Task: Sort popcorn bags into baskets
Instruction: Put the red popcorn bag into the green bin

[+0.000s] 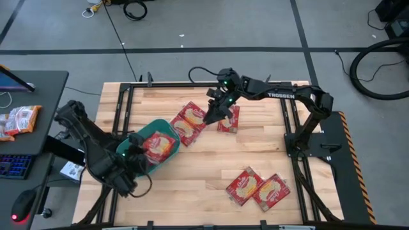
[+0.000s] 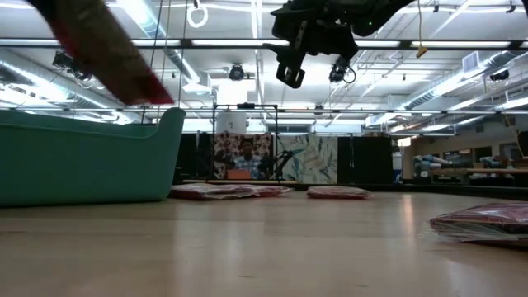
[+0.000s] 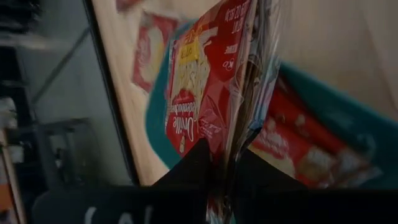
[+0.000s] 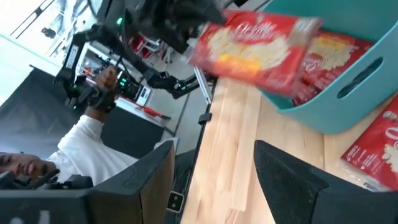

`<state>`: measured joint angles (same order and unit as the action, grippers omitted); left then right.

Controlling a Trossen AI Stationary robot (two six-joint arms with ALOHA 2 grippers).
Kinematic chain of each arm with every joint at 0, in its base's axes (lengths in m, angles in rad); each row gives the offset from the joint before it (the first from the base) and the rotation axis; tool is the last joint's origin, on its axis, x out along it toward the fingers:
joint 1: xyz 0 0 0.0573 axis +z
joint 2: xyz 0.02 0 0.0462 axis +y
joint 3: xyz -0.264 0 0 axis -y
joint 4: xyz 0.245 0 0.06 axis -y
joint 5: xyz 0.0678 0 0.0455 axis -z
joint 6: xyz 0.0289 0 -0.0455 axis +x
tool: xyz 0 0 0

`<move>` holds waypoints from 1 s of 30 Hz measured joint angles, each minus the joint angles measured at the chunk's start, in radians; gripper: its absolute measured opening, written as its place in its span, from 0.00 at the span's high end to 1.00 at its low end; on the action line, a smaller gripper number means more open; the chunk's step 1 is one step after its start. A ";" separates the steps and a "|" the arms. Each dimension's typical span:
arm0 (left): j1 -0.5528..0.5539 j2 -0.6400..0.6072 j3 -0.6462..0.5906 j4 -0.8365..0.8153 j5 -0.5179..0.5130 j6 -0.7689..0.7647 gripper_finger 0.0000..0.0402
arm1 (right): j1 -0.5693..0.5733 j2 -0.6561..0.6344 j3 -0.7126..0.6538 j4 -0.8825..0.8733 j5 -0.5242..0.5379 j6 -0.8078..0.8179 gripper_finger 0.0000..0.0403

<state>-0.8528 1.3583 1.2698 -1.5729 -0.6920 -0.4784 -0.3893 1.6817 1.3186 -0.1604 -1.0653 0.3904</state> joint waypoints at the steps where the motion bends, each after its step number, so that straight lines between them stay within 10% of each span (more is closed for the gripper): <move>1: 0.000 -0.012 -0.025 0.000 0.005 -0.008 0.89 | 0.003 0.000 0.000 -0.001 0.000 -0.001 0.44; 9: 0.008 -0.034 -0.177 0.004 0.030 0.120 0.89 | 0.002 0.000 0.000 0.001 0.053 -0.001 0.44; 26: -0.037 -0.117 -0.121 0.001 0.474 -0.123 0.63 | 0.014 0.000 0.000 -0.001 0.054 0.013 0.44; 30: -0.037 -0.118 -0.085 0.025 0.364 -0.222 0.61 | 0.025 0.000 0.000 -0.006 0.104 -0.009 0.44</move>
<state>-0.8899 1.2407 1.1847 -1.5478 -0.3281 -0.7003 -0.3641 1.6817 1.3186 -0.1667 -0.9613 0.3810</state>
